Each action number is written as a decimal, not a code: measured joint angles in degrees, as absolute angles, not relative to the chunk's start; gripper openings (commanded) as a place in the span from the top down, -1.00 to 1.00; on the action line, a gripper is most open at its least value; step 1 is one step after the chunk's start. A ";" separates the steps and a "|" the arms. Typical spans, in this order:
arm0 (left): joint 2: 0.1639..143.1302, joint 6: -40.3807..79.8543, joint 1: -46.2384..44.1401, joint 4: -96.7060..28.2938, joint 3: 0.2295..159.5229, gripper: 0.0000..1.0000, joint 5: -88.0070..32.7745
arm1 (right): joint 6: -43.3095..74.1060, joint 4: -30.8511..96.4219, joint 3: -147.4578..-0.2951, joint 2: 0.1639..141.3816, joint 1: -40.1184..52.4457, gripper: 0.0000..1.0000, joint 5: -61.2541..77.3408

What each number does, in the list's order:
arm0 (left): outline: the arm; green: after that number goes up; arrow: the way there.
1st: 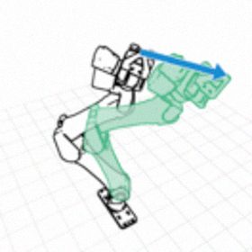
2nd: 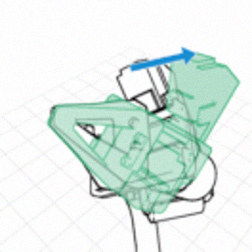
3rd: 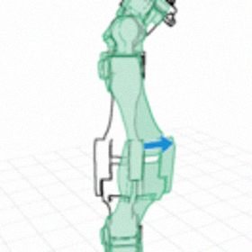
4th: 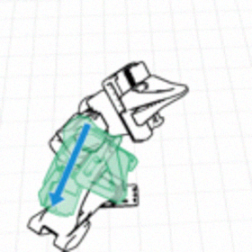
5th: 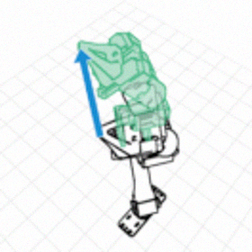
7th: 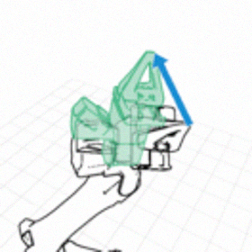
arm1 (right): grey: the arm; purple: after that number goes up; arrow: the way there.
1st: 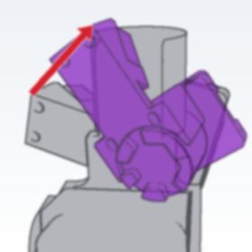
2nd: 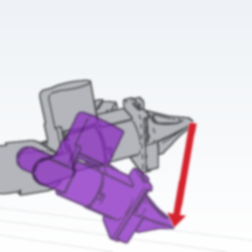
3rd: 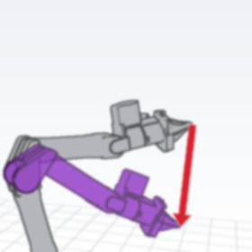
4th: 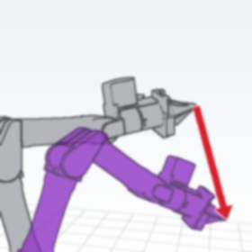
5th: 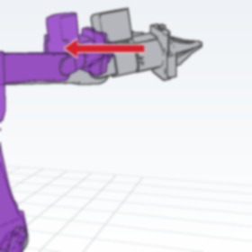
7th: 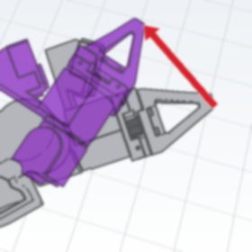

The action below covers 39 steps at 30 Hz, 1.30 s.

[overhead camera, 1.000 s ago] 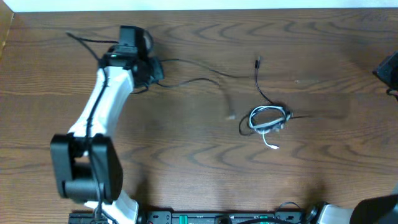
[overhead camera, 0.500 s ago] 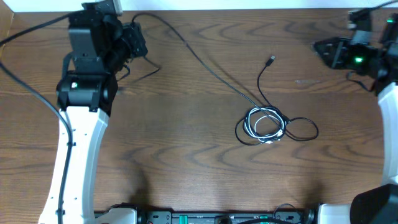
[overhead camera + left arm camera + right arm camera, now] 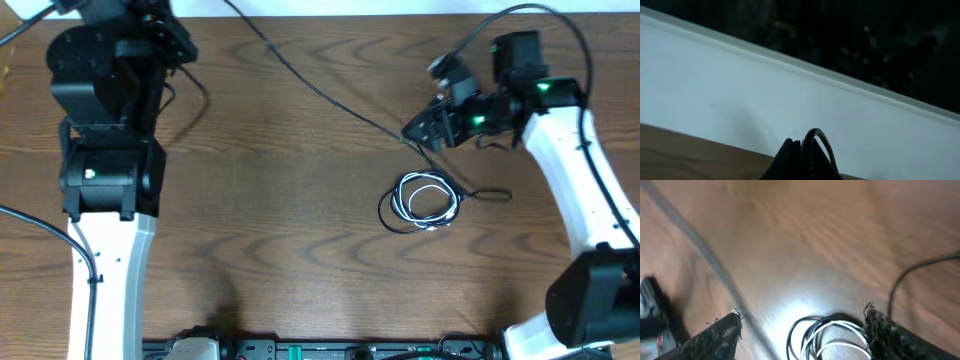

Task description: Untangle cables

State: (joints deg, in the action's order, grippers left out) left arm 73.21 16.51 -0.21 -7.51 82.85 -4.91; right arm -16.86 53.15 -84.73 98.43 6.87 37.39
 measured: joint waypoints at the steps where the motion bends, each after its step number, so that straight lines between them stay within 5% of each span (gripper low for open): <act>1: 73.60 16.51 0.93 -7.51 82.85 0.85 -4.23 | -17.80 53.43 -84.73 98.76 7.60 -0.59 37.47; 10: 79.05 16.51 6.72 -9.41 82.85 0.85 -5.32 | -22.04 54.52 -84.73 98.89 8.49 -0.73 37.58; 26: 84.40 18.20 13.08 -13.23 82.85 0.85 -11.99 | -27.51 60.40 -84.73 106.83 13.10 -0.62 24.73; 28: 84.40 18.20 13.08 -13.56 82.85 0.85 -12.14 | -26.98 59.05 -84.73 109.10 13.08 -0.43 21.17; 30: 84.40 18.20 13.08 -13.98 82.85 0.85 -12.14 | -25.93 57.52 -84.71 110.59 13.08 0.28 18.39; 31: 84.40 18.20 13.08 -14.22 82.85 0.86 -12.14 | -25.50 56.93 -84.68 110.80 13.08 0.90 17.69; 39: 84.42 18.20 13.08 -15.70 82.85 0.85 -12.14 | -14.63 53.60 -91.77 110.89 13.04 0.98 15.51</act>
